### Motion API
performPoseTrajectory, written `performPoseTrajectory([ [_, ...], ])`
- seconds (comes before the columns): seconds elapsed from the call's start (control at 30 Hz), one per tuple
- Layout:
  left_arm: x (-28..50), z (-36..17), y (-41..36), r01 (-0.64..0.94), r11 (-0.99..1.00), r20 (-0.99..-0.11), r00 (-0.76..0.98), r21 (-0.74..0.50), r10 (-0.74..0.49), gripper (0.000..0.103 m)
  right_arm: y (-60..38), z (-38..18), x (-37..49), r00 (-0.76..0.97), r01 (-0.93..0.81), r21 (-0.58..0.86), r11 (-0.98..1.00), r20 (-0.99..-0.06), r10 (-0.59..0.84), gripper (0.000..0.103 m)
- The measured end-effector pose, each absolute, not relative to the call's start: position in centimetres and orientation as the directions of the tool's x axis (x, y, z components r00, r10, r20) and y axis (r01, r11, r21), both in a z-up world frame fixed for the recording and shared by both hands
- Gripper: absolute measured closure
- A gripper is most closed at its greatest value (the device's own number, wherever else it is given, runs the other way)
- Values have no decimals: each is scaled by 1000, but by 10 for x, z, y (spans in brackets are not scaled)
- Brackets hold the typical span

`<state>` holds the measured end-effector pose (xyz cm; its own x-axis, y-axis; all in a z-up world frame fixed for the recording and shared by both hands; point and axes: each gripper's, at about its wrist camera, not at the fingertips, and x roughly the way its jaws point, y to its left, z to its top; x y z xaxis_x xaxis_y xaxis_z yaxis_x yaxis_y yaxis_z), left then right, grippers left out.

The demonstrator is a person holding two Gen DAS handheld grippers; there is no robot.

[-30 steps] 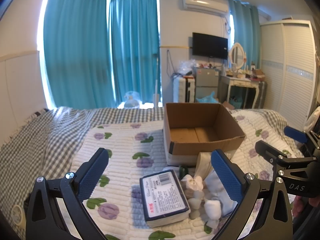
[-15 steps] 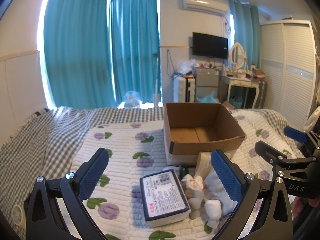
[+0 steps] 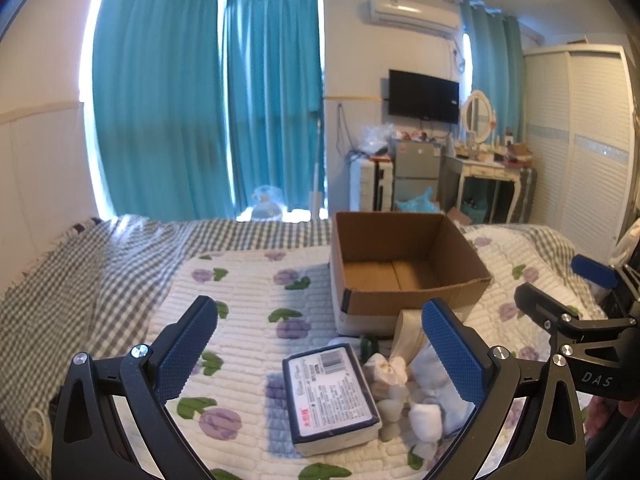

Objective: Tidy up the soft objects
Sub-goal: 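Grasp the white tissue pack with the left tool while the right grasps a white glove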

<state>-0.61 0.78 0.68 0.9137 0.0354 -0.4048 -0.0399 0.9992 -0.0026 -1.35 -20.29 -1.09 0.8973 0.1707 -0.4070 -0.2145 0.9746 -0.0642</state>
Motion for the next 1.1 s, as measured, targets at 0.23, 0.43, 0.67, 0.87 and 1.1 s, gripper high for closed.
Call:
performPoseTrajectory([
  [0.23,9,-9,16,-89,996,-480,875,-24,67,0,-205,-23,-2,871,-219,-62,974,-463,167,0],
  [0.43,39,-58,13,-70,996,-625,780,-56,20,0,-203,-61,20,818,-220,-69,973,-557,145,0],
  [0.67,61,-111,8,-68,995,-756,655,-79,-15,0,-197,-96,39,760,-245,-60,968,-632,154,0],
  [0.87,68,-124,15,-72,992,-791,611,-107,-41,10,-186,-121,58,709,-273,-47,961,-685,168,0],
  [1.1,64,-126,14,-39,989,-799,594,-143,-92,23,-173,-134,68,654,-335,-9,942,-722,226,35],
])
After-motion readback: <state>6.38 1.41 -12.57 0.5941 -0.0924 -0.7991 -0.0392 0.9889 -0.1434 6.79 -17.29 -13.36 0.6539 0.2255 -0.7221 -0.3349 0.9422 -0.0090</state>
